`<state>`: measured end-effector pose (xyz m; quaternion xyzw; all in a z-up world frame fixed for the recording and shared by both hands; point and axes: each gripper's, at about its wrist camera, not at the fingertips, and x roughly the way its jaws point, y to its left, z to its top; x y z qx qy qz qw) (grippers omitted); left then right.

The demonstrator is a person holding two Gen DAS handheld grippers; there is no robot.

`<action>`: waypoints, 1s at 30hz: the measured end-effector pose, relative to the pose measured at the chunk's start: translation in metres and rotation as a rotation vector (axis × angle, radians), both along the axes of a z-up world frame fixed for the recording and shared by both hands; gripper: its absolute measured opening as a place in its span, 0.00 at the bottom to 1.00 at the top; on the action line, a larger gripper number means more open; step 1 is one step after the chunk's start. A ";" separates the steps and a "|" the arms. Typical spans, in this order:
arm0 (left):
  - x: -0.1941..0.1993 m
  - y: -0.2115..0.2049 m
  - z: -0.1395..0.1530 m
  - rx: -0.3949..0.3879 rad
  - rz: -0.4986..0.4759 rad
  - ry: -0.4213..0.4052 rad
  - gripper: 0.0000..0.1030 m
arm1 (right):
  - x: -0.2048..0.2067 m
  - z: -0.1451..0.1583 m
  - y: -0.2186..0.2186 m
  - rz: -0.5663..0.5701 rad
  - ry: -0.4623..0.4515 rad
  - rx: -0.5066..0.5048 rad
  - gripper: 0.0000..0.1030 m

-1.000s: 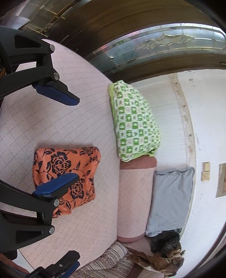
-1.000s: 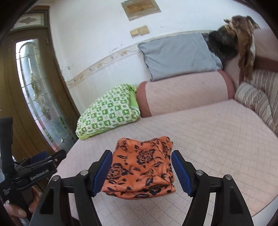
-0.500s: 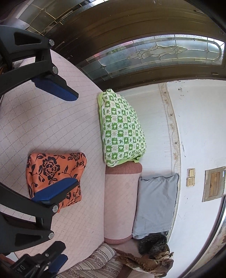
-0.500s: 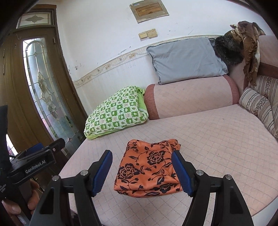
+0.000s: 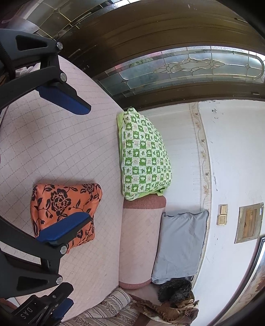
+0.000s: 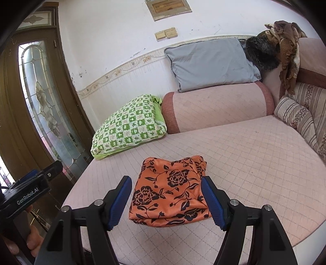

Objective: Fold small clothes

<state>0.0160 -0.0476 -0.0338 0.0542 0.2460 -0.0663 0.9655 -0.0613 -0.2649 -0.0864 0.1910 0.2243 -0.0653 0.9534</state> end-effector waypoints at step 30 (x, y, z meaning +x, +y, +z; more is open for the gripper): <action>-0.002 0.009 -0.008 -0.019 -0.022 0.008 0.93 | 0.010 -0.011 0.021 0.041 0.046 -0.012 0.72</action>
